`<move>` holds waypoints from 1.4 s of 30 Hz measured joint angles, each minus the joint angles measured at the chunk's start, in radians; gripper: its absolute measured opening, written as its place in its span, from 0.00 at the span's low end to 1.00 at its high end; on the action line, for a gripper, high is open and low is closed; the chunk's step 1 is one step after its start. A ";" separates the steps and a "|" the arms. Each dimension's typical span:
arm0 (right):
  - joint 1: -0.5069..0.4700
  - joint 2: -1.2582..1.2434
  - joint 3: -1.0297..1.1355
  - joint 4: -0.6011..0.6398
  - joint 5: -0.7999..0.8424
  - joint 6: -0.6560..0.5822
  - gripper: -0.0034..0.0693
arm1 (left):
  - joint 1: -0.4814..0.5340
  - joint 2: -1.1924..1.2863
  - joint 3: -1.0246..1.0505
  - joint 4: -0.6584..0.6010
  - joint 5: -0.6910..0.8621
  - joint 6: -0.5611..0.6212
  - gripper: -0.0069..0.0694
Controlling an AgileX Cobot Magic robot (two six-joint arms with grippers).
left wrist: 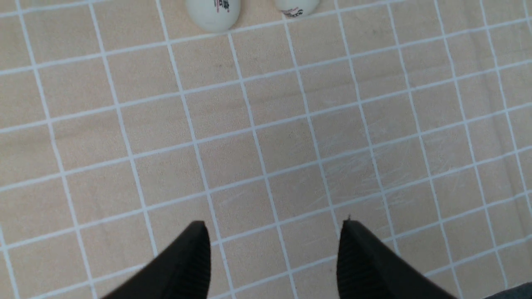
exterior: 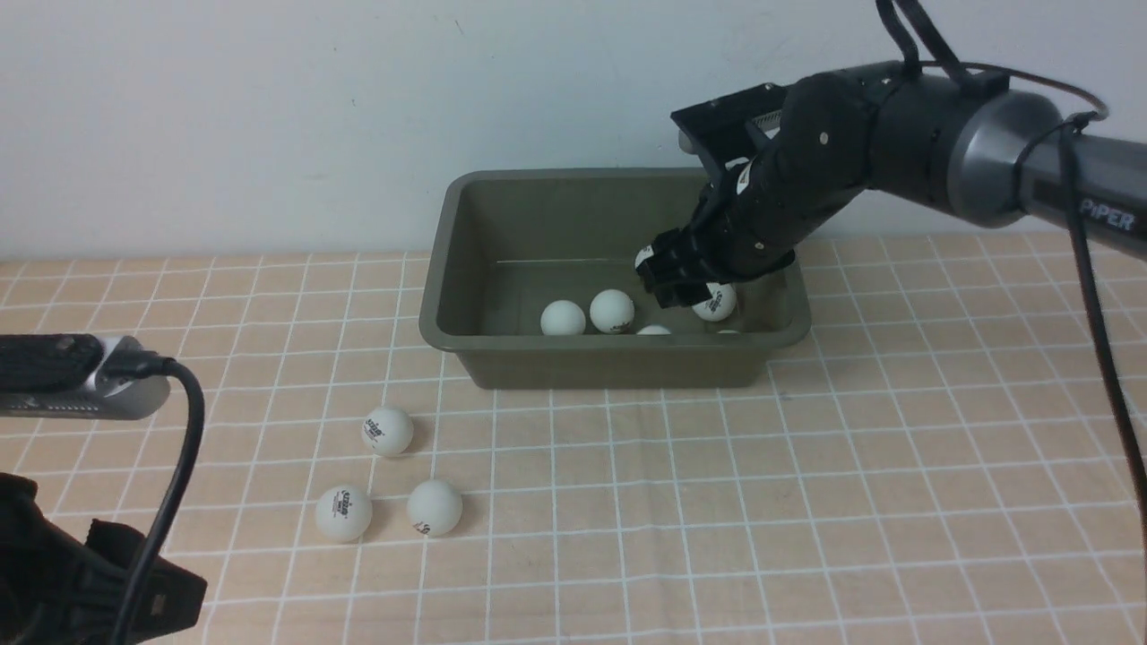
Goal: Put the table tennis balls into the box on the light coffee tablecloth.
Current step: 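Release the ping pong ball into the bin and lift the gripper away, then reach for and grasp a ping pong ball on the table beside the basket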
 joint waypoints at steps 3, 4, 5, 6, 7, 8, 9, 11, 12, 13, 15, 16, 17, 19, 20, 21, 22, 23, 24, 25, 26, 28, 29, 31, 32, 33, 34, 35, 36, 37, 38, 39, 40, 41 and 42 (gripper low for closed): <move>0.000 -0.001 -0.002 -0.001 0.001 -0.002 0.67 | 0.000 0.000 0.000 -0.016 -0.034 0.036 0.54; 0.000 -0.003 -0.008 -0.001 0.009 -0.002 0.67 | 0.000 0.001 0.000 -0.021 -0.050 0.051 0.54; 0.000 -0.007 -0.017 -0.001 0.020 -0.004 0.67 | 0.000 0.004 0.000 -0.028 -0.065 0.062 0.54; 0.000 -0.017 -0.031 -0.001 0.030 -0.007 0.67 | 0.000 0.011 0.000 -0.038 -0.078 0.077 0.54; 0.000 -0.028 -0.049 -0.001 0.042 -0.009 0.67 | 0.000 0.023 0.000 -0.052 -0.088 0.094 0.54; 0.000 -0.031 -0.053 -0.002 0.046 -0.012 0.67 | 0.000 0.023 0.000 -0.055 -0.088 0.098 0.54; 0.000 -0.065 -0.086 -0.003 0.060 -0.023 0.67 | 0.000 0.051 0.000 -0.083 -0.098 0.133 0.54; 0.000 -0.129 -0.119 -0.003 0.066 -0.038 0.66 | 0.000 0.103 0.000 -0.119 -0.106 0.182 0.54; -0.001 -0.137 -0.126 -0.003 0.066 -0.039 0.66 | 0.000 0.116 0.000 -0.122 -0.108 0.187 0.54; -0.004 -0.177 -0.138 -0.004 0.066 -0.048 0.66 | 0.000 0.140 0.000 -0.135 -0.115 0.207 0.54; -0.017 -0.290 -0.148 -0.019 0.073 -0.058 0.64 | 0.000 0.216 0.000 -0.147 -0.155 0.258 0.54; -0.026 -0.334 -0.149 -0.027 0.088 -0.059 0.62 | 0.000 0.243 0.000 -0.147 -0.174 0.270 0.54; -0.031 -0.351 -0.150 -0.029 0.091 -0.059 0.62 | 0.000 0.253 0.000 -0.144 -0.177 0.273 0.54; -0.061 -0.438 -0.150 -0.039 0.144 -0.059 0.59 | 0.000 0.304 0.000 -0.135 -0.212 0.284 0.54; -0.078 -0.479 -0.150 -0.041 0.186 -0.059 0.56 | 0.000 0.328 0.000 -0.130 -0.234 0.286 0.54; -0.088 -0.504 -0.150 -0.042 0.211 -0.059 0.54 | 0.000 0.345 0.000 -0.128 -0.252 0.287 0.54; -0.099 -0.528 -0.150 -0.045 0.231 -0.059 0.52 | 0.000 0.354 0.000 -0.127 -0.263 0.287 0.54; -0.116 -0.572 -0.150 -0.049 0.281 -0.059 0.46 | 0.000 0.375 0.000 -0.127 -0.292 0.289 0.54; -0.121 -0.587 -0.150 -0.052 0.299 -0.060 0.44 | 0.000 0.382 0.000 -0.127 -0.305 0.292 0.54; -0.125 -0.598 -0.147 -0.053 0.313 -0.062 0.41 | 0.000 0.390 0.000 -0.127 -0.321 0.294 0.54; -0.132 -0.625 -0.140 -0.056 0.333 -0.069 0.36 | 0.000 0.398 0.000 -0.127 -0.338 0.298 0.54; -0.138 -0.699 -0.099 -0.057 0.354 -0.097 0.25 | 0.000 0.420 -0.002 -0.127 -0.372 0.312 0.54; -0.139 -0.733 -0.079 -0.057 0.359 -0.107 0.19 | 0.000 0.430 -0.007 -0.127 -0.381 0.315 0.54; -0.139 -0.777 -0.044 -0.056 0.361 -0.124 0.13 | 0.000 0.443 -0.016 -0.129 -0.385 0.319 0.54; -0.139 -0.848 0.026 -0.052 0.363 -0.147 0.07 | -0.007 0.463 -0.035 -0.135 -0.389 0.324 0.54; -0.139 -0.882 0.058 -0.052 0.363 -0.154 0.05 | -0.014 0.473 -0.046 -0.135 -0.390 0.332 0.54; -0.140 -0.926 0.092 -0.052 0.363 -0.156 0.04 | -0.027 0.487 -0.065 -0.135 -0.391 0.339 0.54; -0.140 -0.943 0.109 -0.052 0.363 -0.157 0.04 | -0.030 0.489 -0.068 -0.136 -0.391 0.341 0.54; -0.140 -0.997 0.172 -0.052 0.364 -0.157 0.03 | -0.047 0.504 -0.089 -0.135 -0.391 0.345 0.54; -0.140 -1.050 0.229 -0.052 0.365 -0.157 0.03 | -0.068 0.522 -0.112 -0.135 -0.392 0.345 0.54; -0.140 -1.092 0.277 -0.052 0.365 -0.157 0.02 | -0.081 0.532 -0.123 -0.134 -0.393 0.347 0.54; -0.140 -1.100 0.286 -0.052 0.365 -0.157 0.02 | -0.084 0.535 -0.125 -0.133 -0.393 0.348 0.54; -0.140 -1.161 0.361 -0.049 0.365 -0.157 0.02 | -0.111 0.558 -0.139 -0.117 -0.393 0.348 0.55; -0.140 -1.176 0.370 -0.049 0.365 -0.157 0.02 | -0.113 0.560 -0.140 -0.114 -0.393 0.348 0.55; -0.140 -1.229 0.444 -0.049 0.364 -0.157 0.02 | -0.129 0.579 -0.142 -0.082 -0.393 0.348 0.57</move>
